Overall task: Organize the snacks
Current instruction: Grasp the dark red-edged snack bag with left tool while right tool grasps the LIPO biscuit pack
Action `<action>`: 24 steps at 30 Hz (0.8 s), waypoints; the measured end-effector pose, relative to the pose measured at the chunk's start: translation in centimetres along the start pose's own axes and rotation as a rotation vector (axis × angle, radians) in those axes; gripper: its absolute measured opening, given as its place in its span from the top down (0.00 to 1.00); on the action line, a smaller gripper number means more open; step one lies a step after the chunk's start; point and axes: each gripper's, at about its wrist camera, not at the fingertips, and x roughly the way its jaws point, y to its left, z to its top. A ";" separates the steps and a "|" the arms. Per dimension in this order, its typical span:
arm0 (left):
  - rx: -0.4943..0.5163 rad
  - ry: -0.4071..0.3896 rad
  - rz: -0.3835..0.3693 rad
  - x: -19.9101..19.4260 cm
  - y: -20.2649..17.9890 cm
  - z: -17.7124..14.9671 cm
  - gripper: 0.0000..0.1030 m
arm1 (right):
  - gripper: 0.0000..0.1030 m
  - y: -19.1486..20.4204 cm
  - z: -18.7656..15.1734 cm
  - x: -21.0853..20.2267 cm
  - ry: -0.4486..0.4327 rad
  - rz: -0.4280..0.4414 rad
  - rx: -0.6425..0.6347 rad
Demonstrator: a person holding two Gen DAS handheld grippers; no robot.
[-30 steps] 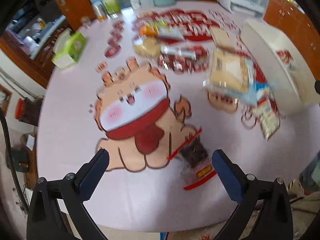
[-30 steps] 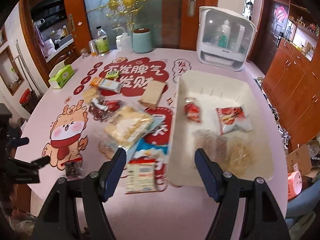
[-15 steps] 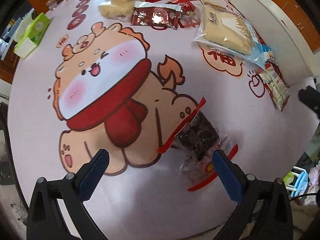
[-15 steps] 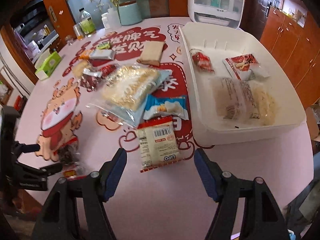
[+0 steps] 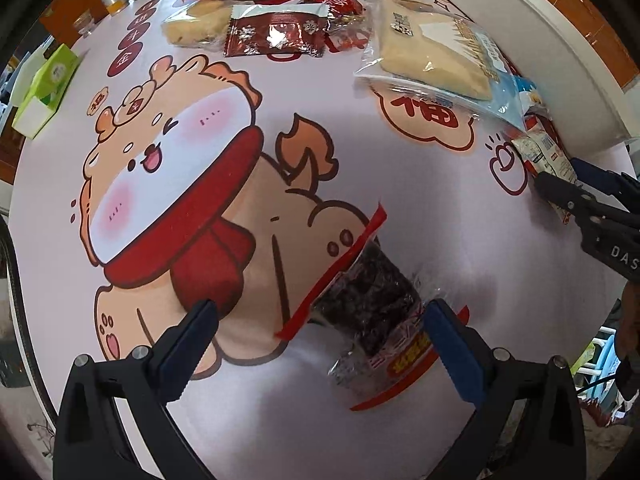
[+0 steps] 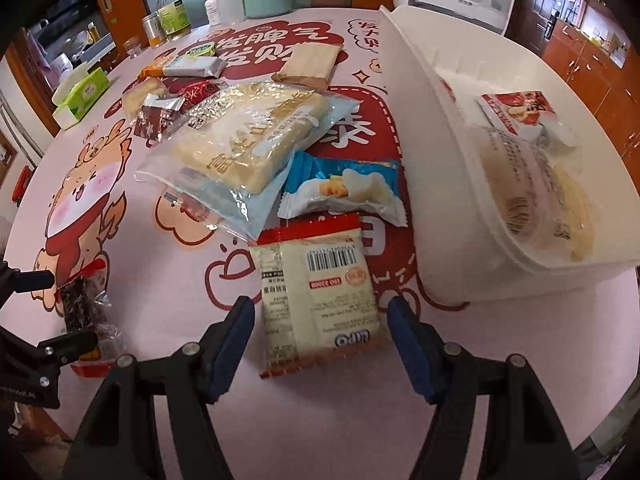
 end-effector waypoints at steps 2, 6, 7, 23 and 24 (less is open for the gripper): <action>0.012 -0.002 0.005 0.1 -0.5 0.3 0.01 | 0.33 0.2 0.1 0.4 0.006 0.005 -0.010; 0.034 0.003 0.000 0.1 -1.5 0.7 0.05 | 0.37 0.8 0.1 0.9 0.011 0.004 -0.044; 0.040 0.006 -0.003 0.1 -1.8 0.8 0.07 | 0.38 0.9 0.1 1.0 0.009 0.001 -0.054; 0.055 -0.029 -0.039 -0.9 -4.1 1.3 0.50 | 0.55 1.7 0.3 0.6 0.022 -0.009 -0.070; 0.055 -0.033 -0.031 -1.0 -4.3 1.3 0.54 | 0.55 1.8 0.2 0.6 0.025 -0.006 -0.072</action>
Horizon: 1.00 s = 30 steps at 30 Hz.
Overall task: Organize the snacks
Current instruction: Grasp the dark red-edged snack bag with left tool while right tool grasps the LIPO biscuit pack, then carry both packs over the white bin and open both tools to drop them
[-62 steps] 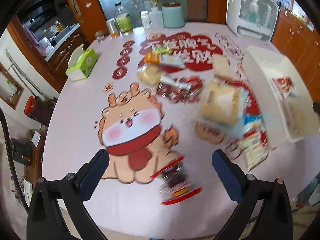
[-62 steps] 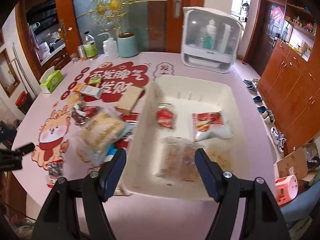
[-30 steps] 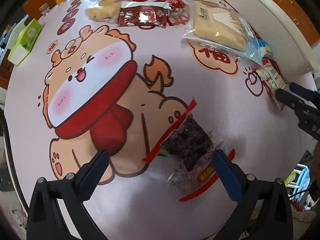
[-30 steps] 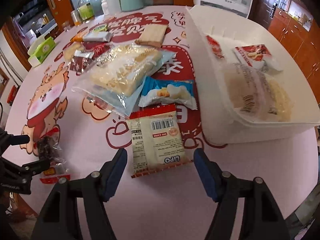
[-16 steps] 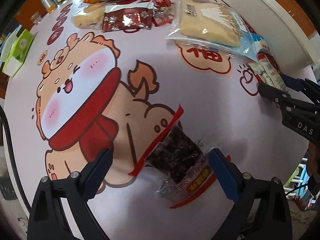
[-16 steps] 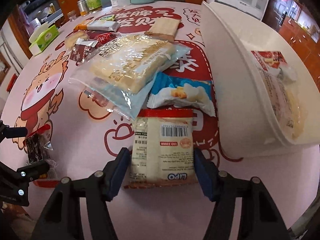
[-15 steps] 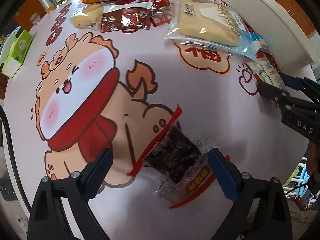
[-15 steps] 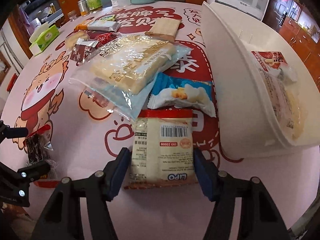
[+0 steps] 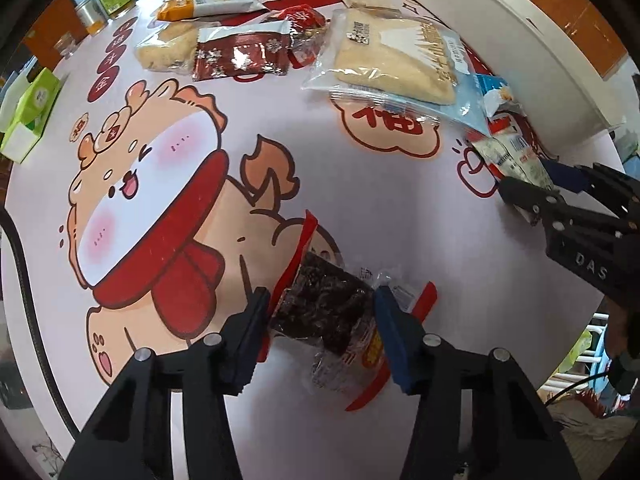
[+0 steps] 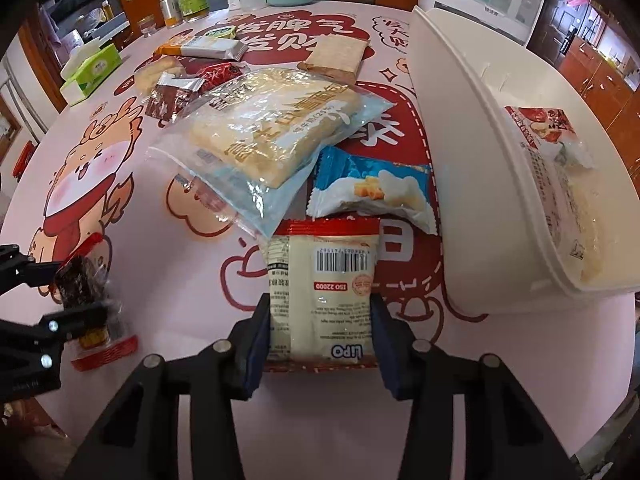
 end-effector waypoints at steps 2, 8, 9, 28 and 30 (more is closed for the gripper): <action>0.006 -0.009 0.027 -0.3 -0.3 0.0 0.57 | 0.55 0.2 -0.2 -0.2 0.003 0.005 -0.002; -0.007 -0.009 0.042 -0.9 -0.2 0.1 0.57 | 0.55 0.4 -0.8 -1.4 -0.002 0.022 -0.009; -0.009 -0.013 0.043 -1.1 -0.1 0.2 0.57 | 0.55 0.4 -0.9 -1.6 -0.005 0.023 -0.009; -0.062 -0.264 -0.032 -11.8 -0.2 6.6 0.57 | 0.55 -3.7 1.6 -10.8 -0.204 0.024 -0.017; -0.056 -0.305 -0.048 -13.4 -1.6 8.0 0.57 | 0.55 -4.8 2.3 -12.1 -0.233 0.027 -0.007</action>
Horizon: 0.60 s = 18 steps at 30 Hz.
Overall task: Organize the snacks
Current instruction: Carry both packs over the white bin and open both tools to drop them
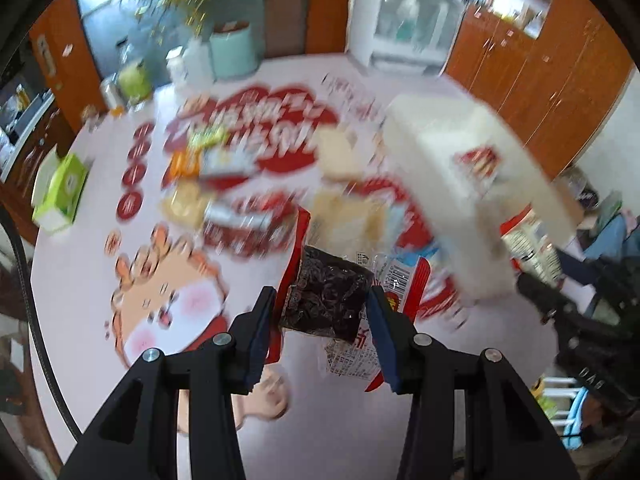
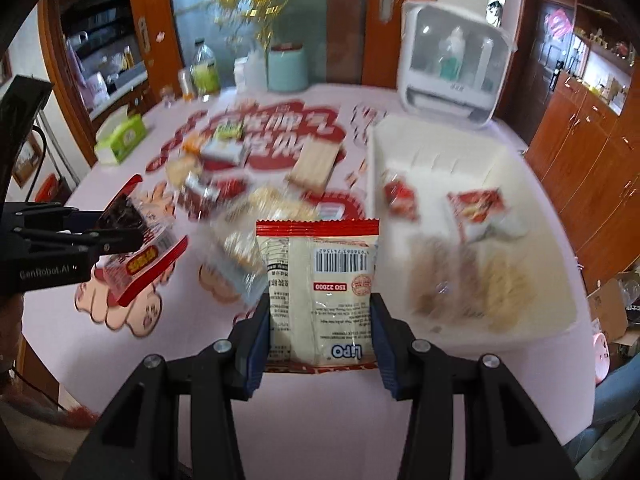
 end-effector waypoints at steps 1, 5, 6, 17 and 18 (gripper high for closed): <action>0.005 -0.022 -0.010 -0.5 -0.8 1.0 0.57 | 0.55 -0.9 0.7 -0.7 -0.020 0.003 0.010; 0.031 -0.092 -0.036 -2.2 -4.6 4.5 0.57 | 0.55 -3.5 2.8 -3.0 -0.090 -0.008 0.030; 0.039 -0.110 -0.043 -2.6 -5.6 5.4 0.57 | 0.55 -4.2 3.3 -3.6 -0.109 -0.013 0.033; 0.047 -0.261 -0.046 -4.0 -15.2 13.8 0.57 | 0.55 -11.7 8.7 -7.4 -0.237 -0.150 0.018; 0.041 -0.270 -0.045 -4.0 -15.8 14.3 0.57 | 0.55 -12.3 9.1 -7.6 -0.246 -0.162 0.018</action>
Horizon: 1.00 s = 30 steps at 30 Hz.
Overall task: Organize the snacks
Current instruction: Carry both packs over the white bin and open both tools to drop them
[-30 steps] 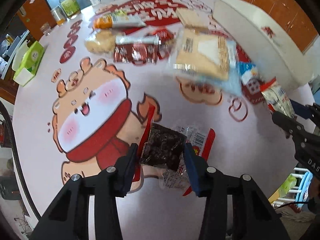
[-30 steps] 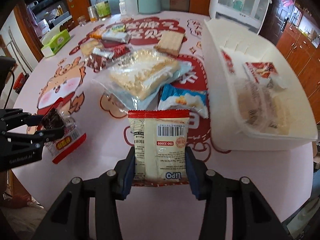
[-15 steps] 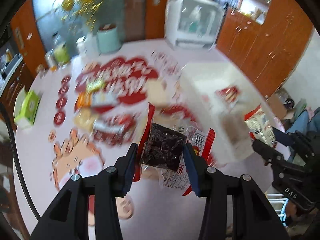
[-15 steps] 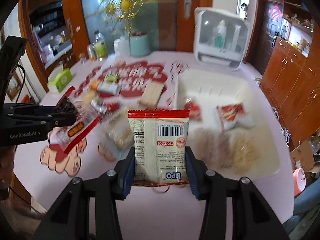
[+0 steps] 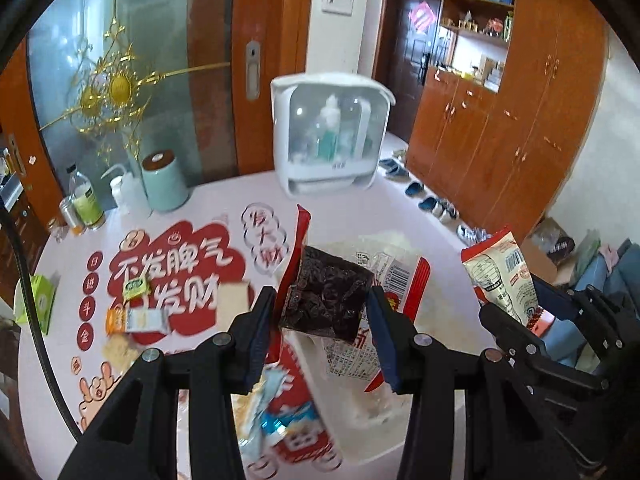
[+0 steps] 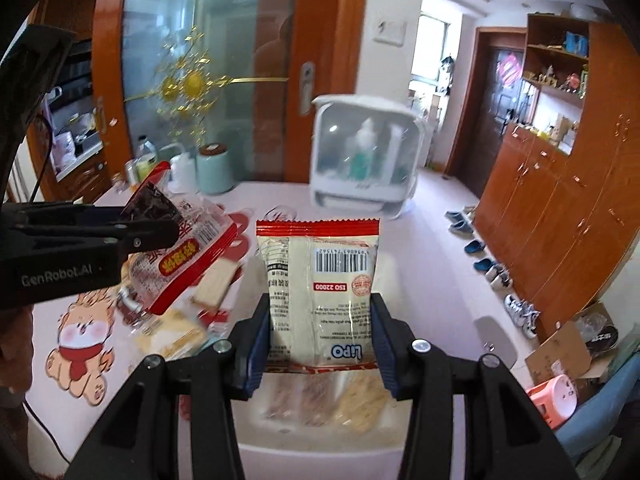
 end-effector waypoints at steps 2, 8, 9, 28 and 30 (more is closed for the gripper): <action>-0.009 -0.012 0.017 0.5 -1.1 0.9 0.57 | 0.55 -1.3 0.9 0.0 -0.014 -0.018 -0.004; -0.012 0.001 0.062 2.2 -3.3 1.4 0.56 | 0.55 -4.3 2.5 0.4 -0.048 -0.025 0.011; -0.011 0.007 0.068 2.5 -3.6 1.2 0.56 | 0.55 -4.6 2.4 0.5 -0.045 -0.019 0.015; -0.037 0.123 0.217 4.8 -1.3 -3.3 0.05 | 0.38 -4.3 -0.2 3.5 0.083 0.048 0.002; -0.045 0.127 0.219 4.5 -0.8 -3.5 0.05 | 0.38 -4.1 -0.3 3.4 0.089 0.047 0.000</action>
